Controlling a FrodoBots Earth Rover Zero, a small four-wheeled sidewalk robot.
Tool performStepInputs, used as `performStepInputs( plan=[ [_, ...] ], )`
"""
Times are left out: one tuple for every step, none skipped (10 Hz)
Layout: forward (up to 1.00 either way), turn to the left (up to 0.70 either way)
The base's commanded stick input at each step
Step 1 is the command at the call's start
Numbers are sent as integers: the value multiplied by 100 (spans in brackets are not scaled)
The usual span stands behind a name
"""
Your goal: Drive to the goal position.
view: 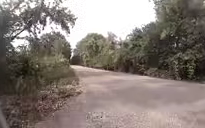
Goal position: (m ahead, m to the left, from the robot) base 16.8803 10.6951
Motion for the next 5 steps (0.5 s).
performStepInputs(
  plan=[
    [70, 0],
    [70, 0],
    [70, 0],
    [70, 0],
    [70, 0]
  ],
)
